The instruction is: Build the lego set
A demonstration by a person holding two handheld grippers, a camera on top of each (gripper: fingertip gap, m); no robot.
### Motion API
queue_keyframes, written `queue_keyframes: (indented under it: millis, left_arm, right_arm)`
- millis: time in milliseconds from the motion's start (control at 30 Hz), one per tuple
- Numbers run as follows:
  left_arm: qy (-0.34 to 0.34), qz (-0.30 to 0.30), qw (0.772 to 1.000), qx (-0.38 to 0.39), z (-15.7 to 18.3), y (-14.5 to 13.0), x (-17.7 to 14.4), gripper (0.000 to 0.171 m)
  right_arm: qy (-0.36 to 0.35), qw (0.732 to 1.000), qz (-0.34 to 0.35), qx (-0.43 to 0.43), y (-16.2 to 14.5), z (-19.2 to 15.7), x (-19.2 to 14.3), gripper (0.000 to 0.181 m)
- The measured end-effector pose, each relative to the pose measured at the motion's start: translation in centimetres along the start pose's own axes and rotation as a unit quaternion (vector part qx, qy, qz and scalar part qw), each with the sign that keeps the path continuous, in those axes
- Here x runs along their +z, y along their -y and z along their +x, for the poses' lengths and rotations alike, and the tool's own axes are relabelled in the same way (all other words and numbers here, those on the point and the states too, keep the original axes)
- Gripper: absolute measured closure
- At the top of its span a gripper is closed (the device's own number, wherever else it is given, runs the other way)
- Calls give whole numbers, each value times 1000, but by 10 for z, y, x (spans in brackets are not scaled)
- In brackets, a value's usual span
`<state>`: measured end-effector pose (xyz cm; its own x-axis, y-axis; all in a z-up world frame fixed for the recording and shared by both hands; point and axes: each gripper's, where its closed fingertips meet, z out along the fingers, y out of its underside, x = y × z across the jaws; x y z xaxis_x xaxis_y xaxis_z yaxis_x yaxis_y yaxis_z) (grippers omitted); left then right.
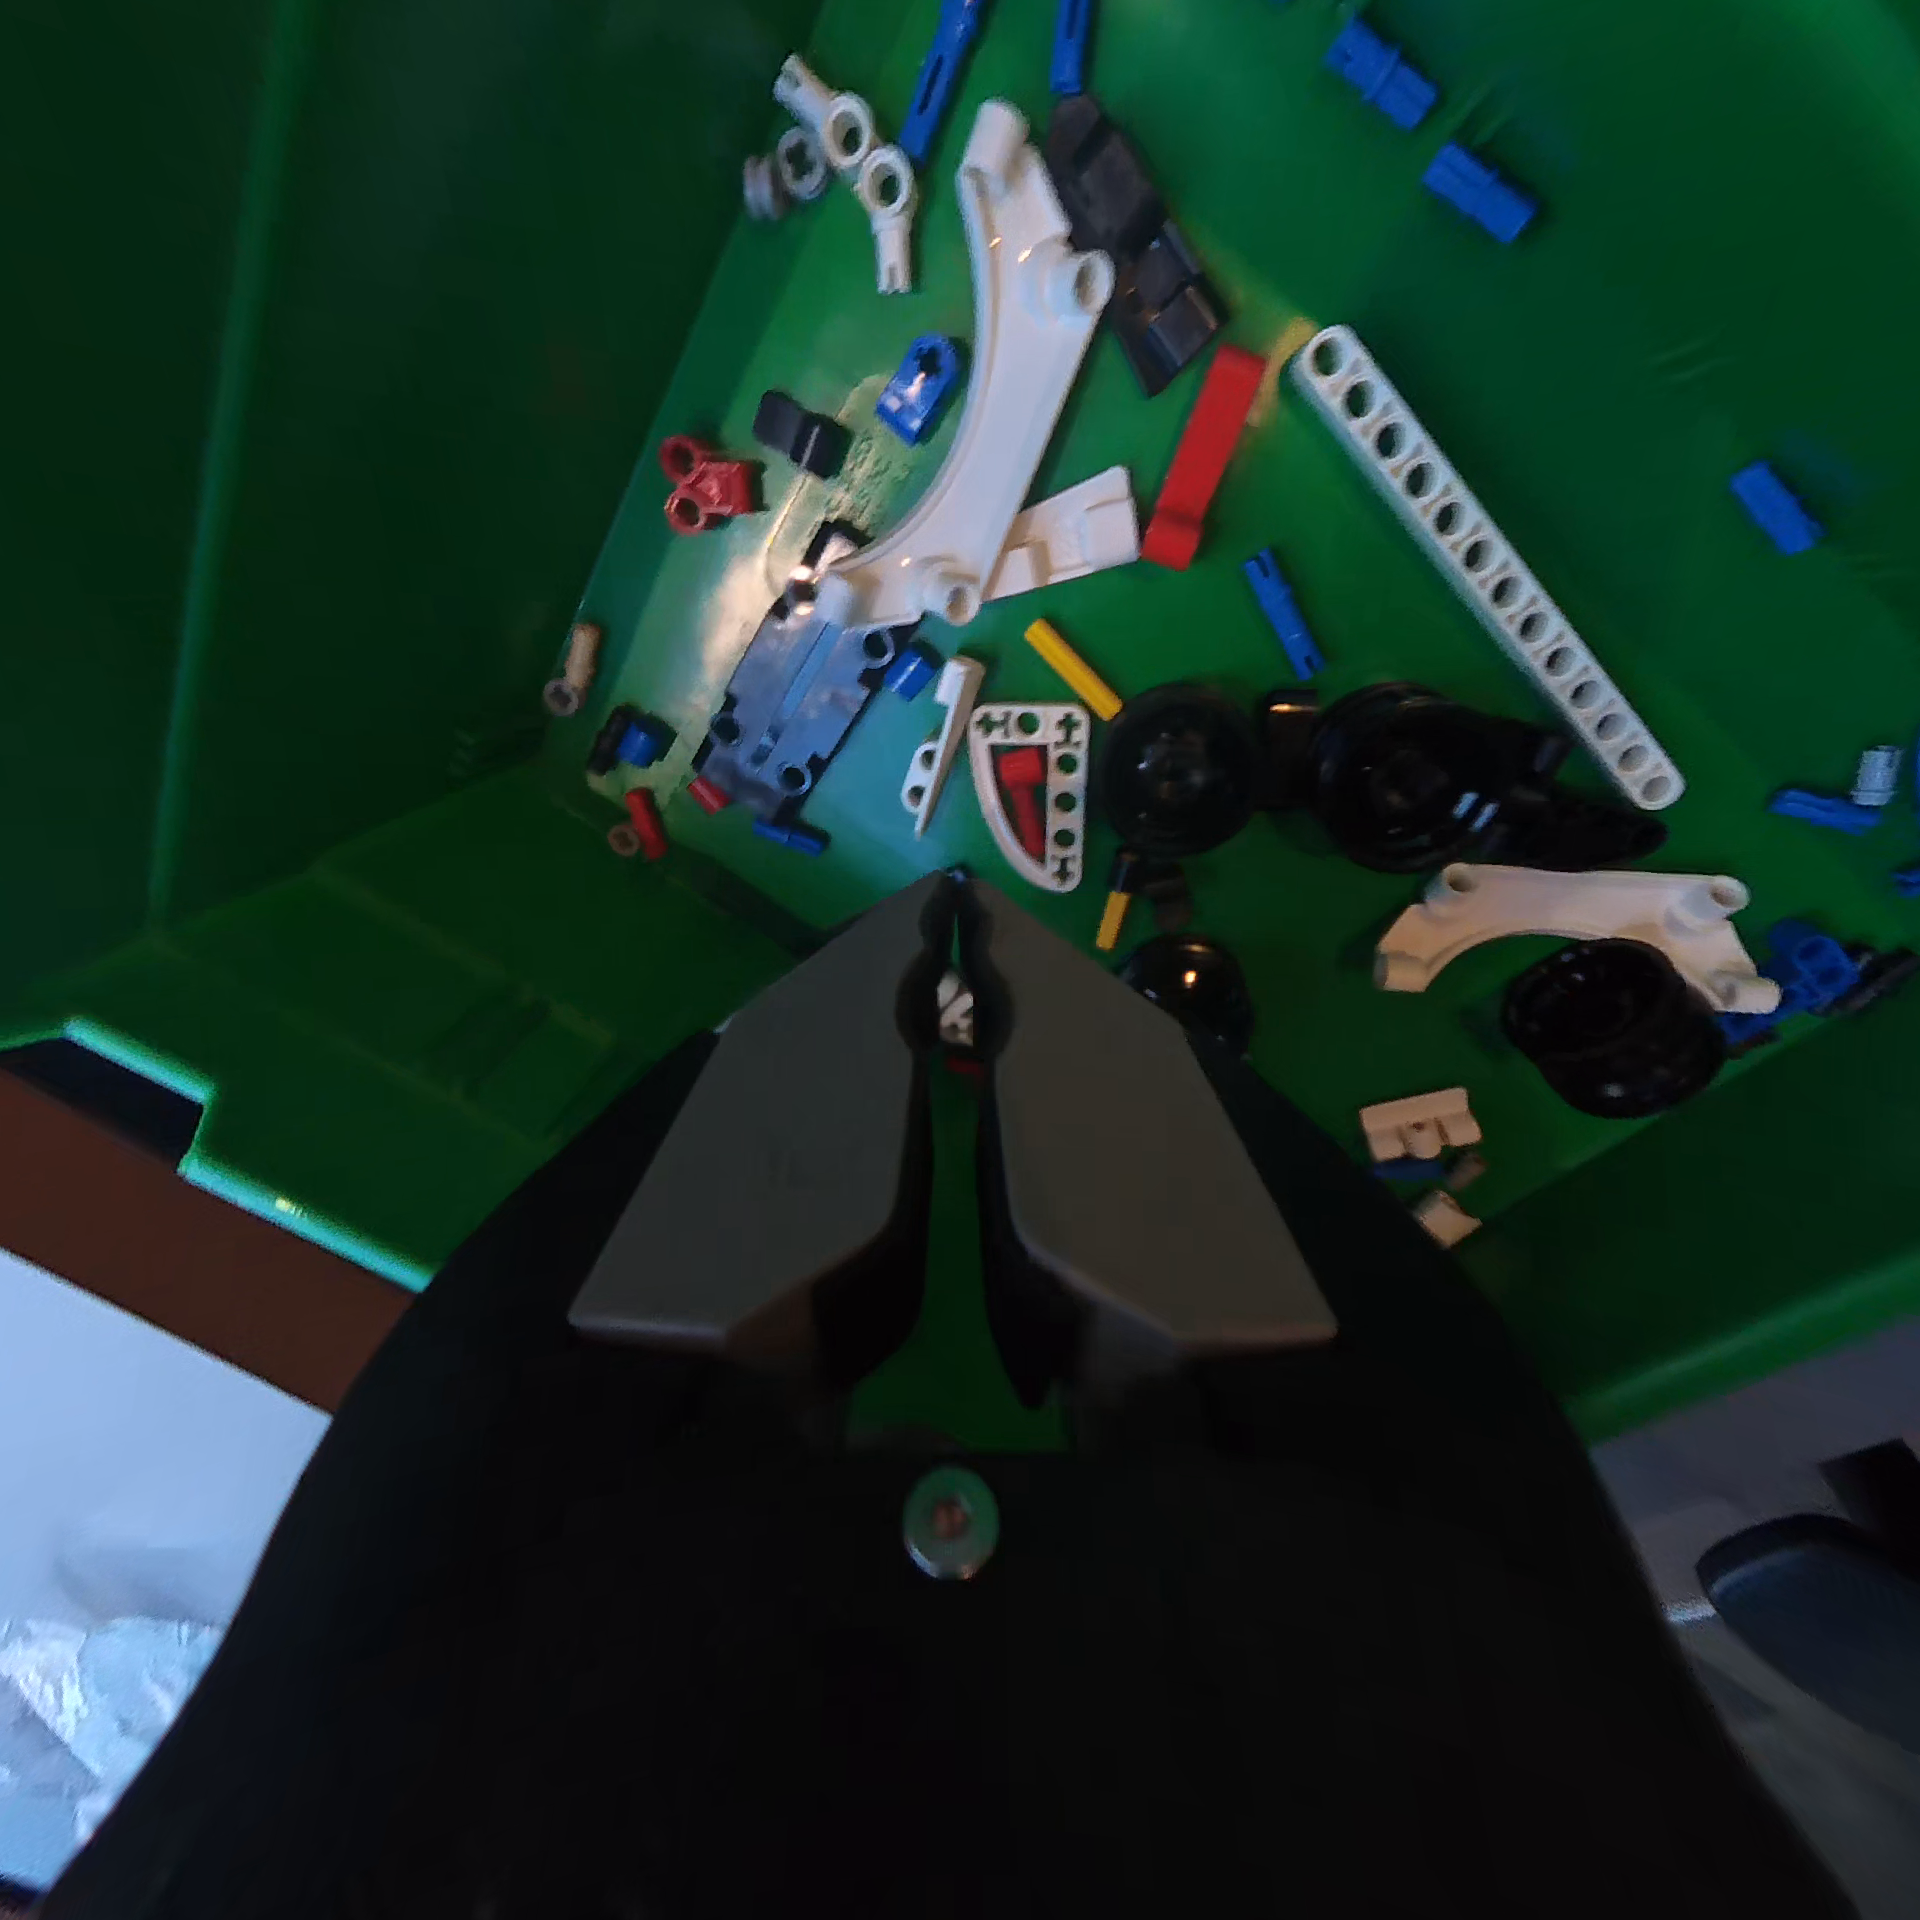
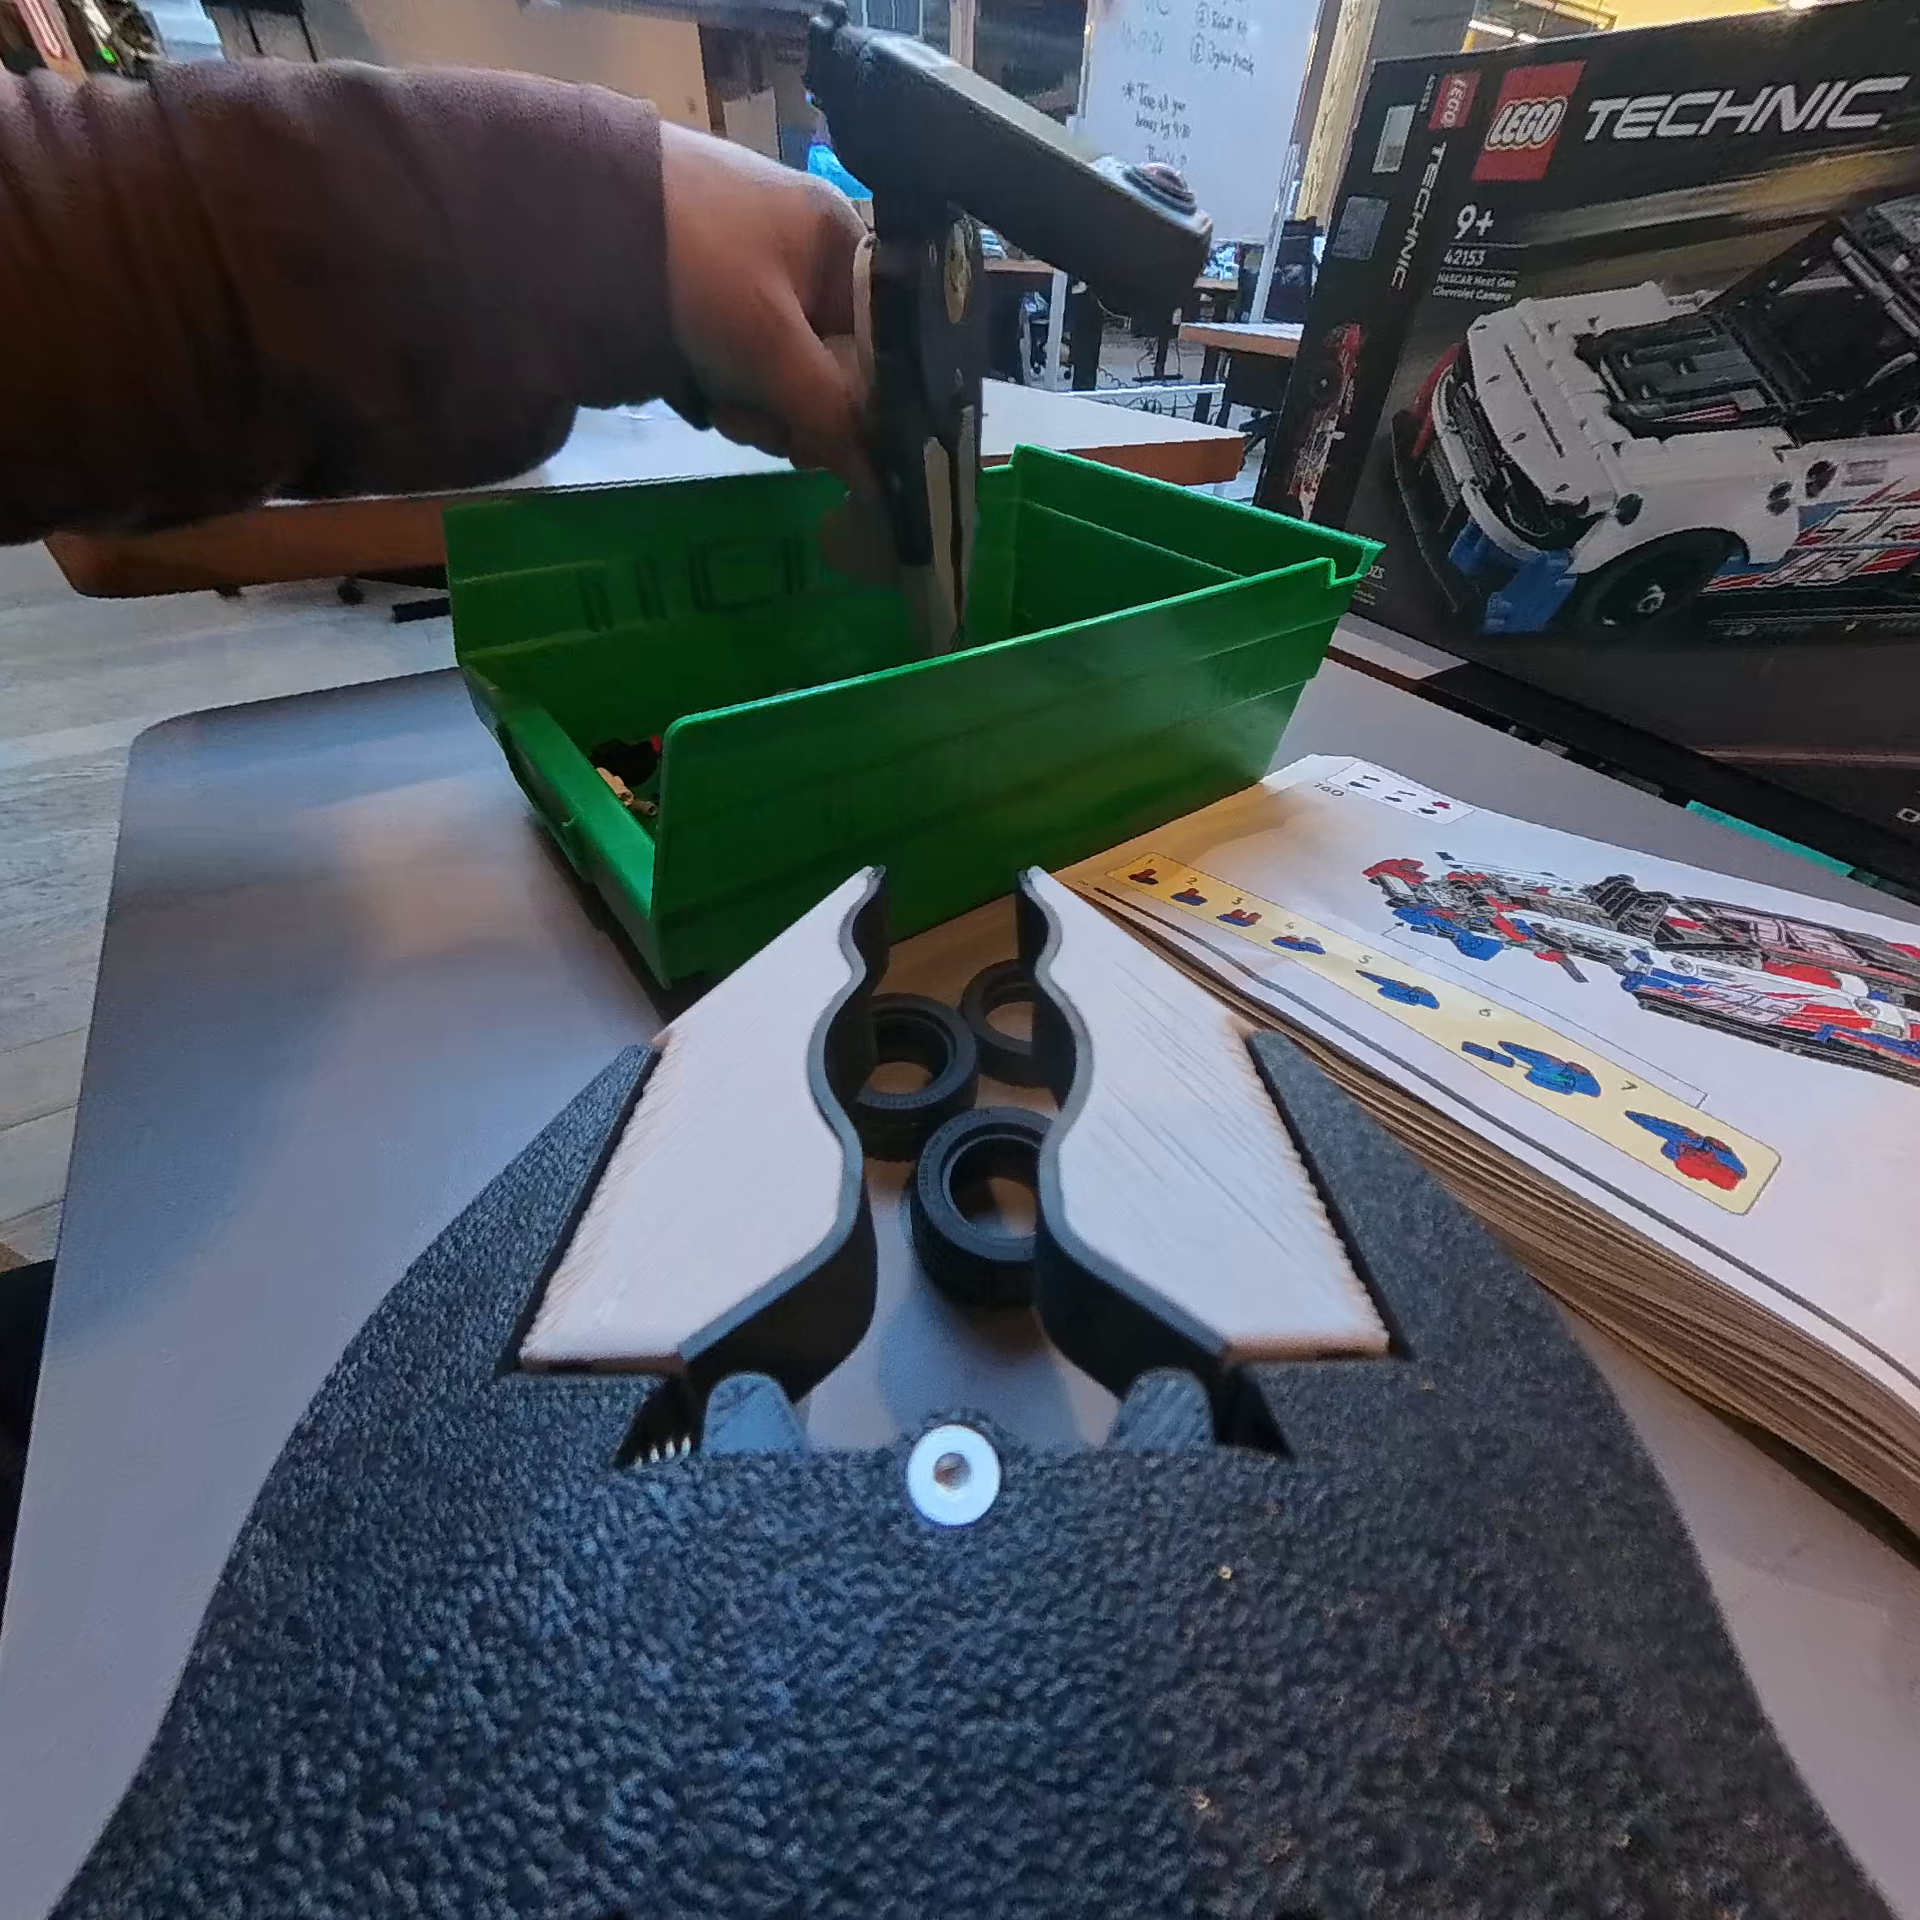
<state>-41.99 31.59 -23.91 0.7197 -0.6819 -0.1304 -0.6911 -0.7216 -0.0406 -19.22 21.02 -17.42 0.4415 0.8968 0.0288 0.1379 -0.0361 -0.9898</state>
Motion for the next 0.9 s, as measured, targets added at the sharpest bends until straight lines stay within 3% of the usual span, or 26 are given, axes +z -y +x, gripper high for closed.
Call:
queue_keyframes:
  millis: [33, 100, 367, 500, 700, 900]
  left_arm:
    - [6, -6, 1000, -8, -3, -3, 0, 171]
    - [4, -19, 999, -26, -3, -10, 3, 152]
    - [-29, -51, 998, -28, 15, -16, 20, 146]
    - [-32, -27, 999, -18, 17, -6, 17, 140]
    - [-38, -32, 999, -18, 17, -2, 24, 155]
    - [-33, -25, 999, -4, 14, -5, 6, 156]
  right_arm:
    - [0, 1000, 0, 0, 0, 0, 0, 157]
    - [0, 1000, 0, 0, 0, 0, 0, 157]
    - [2, 1000, 0, -1, 0, -1, 0, 158]
    - [1, 1000, 1, 0, 0, -1, -1, 158]
    - [3, 1000, 0, 1, 0, -1, 0, 158]
    - [4, 1000, 2, 2, 0, -1, -1, 158]
